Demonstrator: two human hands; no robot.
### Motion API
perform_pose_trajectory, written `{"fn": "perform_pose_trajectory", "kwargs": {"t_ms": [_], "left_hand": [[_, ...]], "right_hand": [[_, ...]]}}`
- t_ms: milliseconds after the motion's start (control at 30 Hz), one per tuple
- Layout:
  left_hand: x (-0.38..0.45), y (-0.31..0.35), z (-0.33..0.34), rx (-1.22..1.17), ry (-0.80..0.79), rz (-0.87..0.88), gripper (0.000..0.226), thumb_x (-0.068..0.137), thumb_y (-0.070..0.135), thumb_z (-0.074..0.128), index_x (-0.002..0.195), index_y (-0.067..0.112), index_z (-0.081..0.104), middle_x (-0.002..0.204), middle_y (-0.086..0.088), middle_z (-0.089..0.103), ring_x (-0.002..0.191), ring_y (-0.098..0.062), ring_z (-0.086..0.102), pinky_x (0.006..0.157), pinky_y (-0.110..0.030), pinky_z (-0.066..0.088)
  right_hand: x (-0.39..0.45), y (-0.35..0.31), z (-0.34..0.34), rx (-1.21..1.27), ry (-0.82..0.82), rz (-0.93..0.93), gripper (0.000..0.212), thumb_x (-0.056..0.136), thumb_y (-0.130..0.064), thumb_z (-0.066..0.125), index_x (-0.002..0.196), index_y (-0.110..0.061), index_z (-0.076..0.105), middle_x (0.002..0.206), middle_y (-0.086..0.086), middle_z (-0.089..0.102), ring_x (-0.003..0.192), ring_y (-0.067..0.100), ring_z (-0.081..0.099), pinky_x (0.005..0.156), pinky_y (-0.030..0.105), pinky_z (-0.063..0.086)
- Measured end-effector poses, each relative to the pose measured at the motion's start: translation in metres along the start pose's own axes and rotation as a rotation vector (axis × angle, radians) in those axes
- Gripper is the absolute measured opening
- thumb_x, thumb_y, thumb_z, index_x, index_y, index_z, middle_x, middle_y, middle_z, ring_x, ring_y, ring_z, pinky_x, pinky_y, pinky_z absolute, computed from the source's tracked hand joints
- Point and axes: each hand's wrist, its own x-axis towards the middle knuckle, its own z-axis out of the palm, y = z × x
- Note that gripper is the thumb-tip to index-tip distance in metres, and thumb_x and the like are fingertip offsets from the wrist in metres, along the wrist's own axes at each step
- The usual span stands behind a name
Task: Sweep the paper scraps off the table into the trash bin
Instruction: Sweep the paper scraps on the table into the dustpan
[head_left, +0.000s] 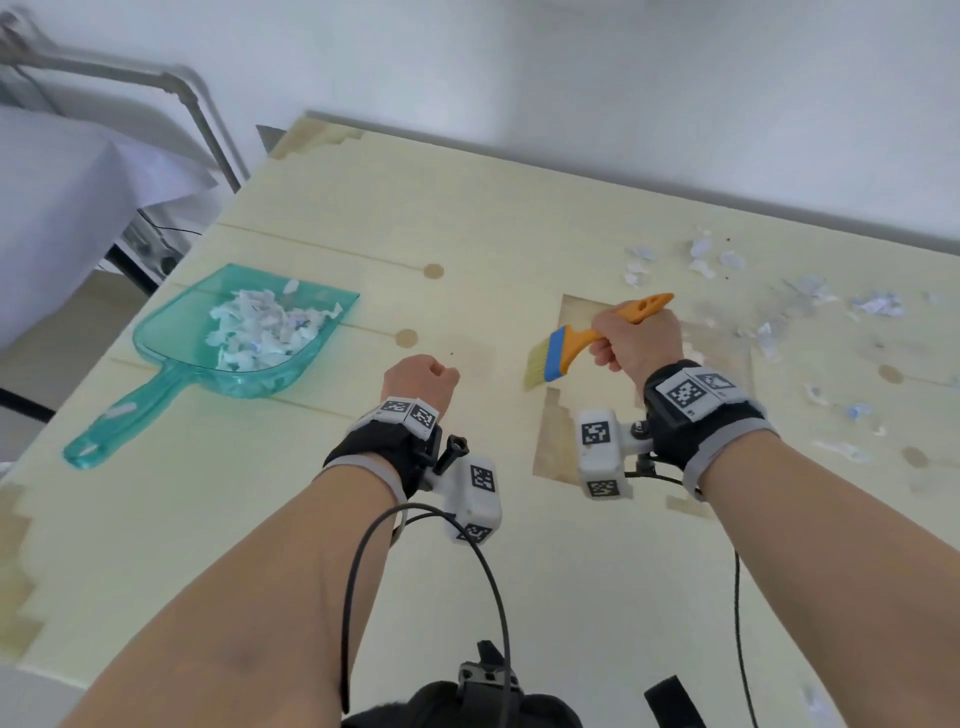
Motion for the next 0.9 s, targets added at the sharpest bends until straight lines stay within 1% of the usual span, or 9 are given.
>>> {"fn": "perform_pose_trajectory", "kwargs": {"t_ms": [133, 233, 433, 533, 600, 667, 733, 833, 900], "left_hand": [[0.007, -0.038, -0.049, 0.009, 0.086, -0.087, 0.022, 0.088, 0.017, 0.052, 0.105, 0.016, 0.066, 0.111, -0.002, 0.067, 0.104, -0.022, 0.059, 0.084, -0.026, 0.044], [0.008, -0.070, -0.086, 0.063, 0.144, -0.144, 0.031, 0.087, 0.009, 0.051, 0.114, 0.018, 0.061, 0.120, -0.002, 0.062, 0.114, -0.023, 0.055, 0.091, -0.031, 0.046], [0.007, -0.104, -0.138, 0.323, 0.553, -0.233, 0.045, 0.071, 0.004, 0.061, 0.114, 0.010, 0.052, 0.118, -0.013, 0.049, 0.109, -0.031, 0.045, 0.094, -0.040, 0.035], [0.010, -0.121, -0.147, 0.288, 0.521, -0.430, 0.053, 0.069, 0.010, 0.063, 0.119, 0.004, 0.047, 0.118, -0.015, 0.050, 0.109, -0.032, 0.049, 0.102, -0.050, 0.031], [0.011, -0.128, -0.154, 0.212, 0.429, -0.525, 0.043, 0.075, 0.014, 0.063, 0.115, 0.005, 0.051, 0.110, -0.013, 0.057, 0.107, -0.030, 0.053, 0.102, -0.052, 0.029], [0.012, -0.131, -0.159, 0.173, 0.254, -0.459, 0.009, 0.080, 0.016, 0.058, 0.087, 0.012, 0.056, 0.087, -0.008, 0.056, 0.092, -0.029, 0.057, 0.089, -0.045, 0.042], [0.014, -0.130, -0.156, 0.115, 0.155, -0.376, 0.024, 0.085, 0.016, 0.055, 0.063, 0.014, 0.044, 0.079, -0.008, 0.051, 0.089, -0.031, 0.060, 0.081, -0.040, 0.050], [0.014, -0.118, -0.144, 0.060, 0.150, -0.288, 0.019, 0.092, 0.016, 0.050, 0.081, 0.005, 0.059, 0.101, -0.019, 0.059, 0.106, -0.034, 0.060, 0.085, -0.038, 0.047], [0.015, -0.108, -0.135, 0.025, 0.147, -0.254, 0.016, 0.090, 0.014, 0.049, 0.077, 0.009, 0.057, 0.096, -0.014, 0.062, 0.086, -0.030, 0.059, 0.071, -0.032, 0.044]], "right_hand": [[-0.012, -0.019, 0.036, 0.054, -0.019, -0.035, 0.017, 0.082, -0.009, 0.058, 0.065, -0.010, 0.057, 0.056, 0.008, 0.060, 0.035, 0.009, 0.051, 0.037, 0.017, 0.040], [-0.022, -0.037, 0.071, 0.044, -0.083, -0.051, 0.015, 0.083, -0.010, 0.058, 0.068, -0.010, 0.058, 0.059, 0.008, 0.061, 0.043, 0.015, 0.053, 0.042, 0.021, 0.041], [-0.038, -0.058, 0.125, 0.047, -0.125, -0.070, 0.014, 0.083, -0.010, 0.058, 0.068, -0.009, 0.059, 0.061, 0.010, 0.061, 0.047, 0.017, 0.053, 0.044, 0.023, 0.040], [-0.041, -0.059, 0.136, 0.035, -0.101, -0.079, 0.015, 0.082, -0.011, 0.059, 0.067, -0.009, 0.060, 0.060, 0.009, 0.062, 0.047, 0.017, 0.053, 0.045, 0.023, 0.041], [-0.041, -0.057, 0.137, 0.023, -0.057, -0.071, 0.016, 0.081, -0.012, 0.059, 0.066, -0.011, 0.059, 0.059, 0.007, 0.062, 0.046, 0.015, 0.054, 0.046, 0.023, 0.041], [-0.040, -0.055, 0.137, 0.022, -0.020, -0.058, 0.017, 0.082, -0.013, 0.059, 0.065, -0.012, 0.059, 0.057, 0.005, 0.062, 0.046, 0.014, 0.055, 0.047, 0.023, 0.042], [-0.040, -0.050, 0.137, 0.044, -0.015, -0.043, 0.016, 0.083, -0.014, 0.059, 0.066, -0.014, 0.060, 0.058, 0.005, 0.062, 0.048, 0.015, 0.057, 0.050, 0.024, 0.046], [-0.039, -0.039, 0.140, 0.072, -0.087, -0.026, 0.014, 0.085, -0.015, 0.060, 0.071, -0.016, 0.062, 0.062, 0.008, 0.063, 0.057, 0.022, 0.060, 0.063, 0.031, 0.055], [-0.037, -0.031, 0.139, 0.050, -0.108, -0.012, 0.014, 0.086, -0.015, 0.060, 0.073, -0.018, 0.062, 0.063, 0.008, 0.065, 0.062, 0.024, 0.062, 0.071, 0.034, 0.057]]}}
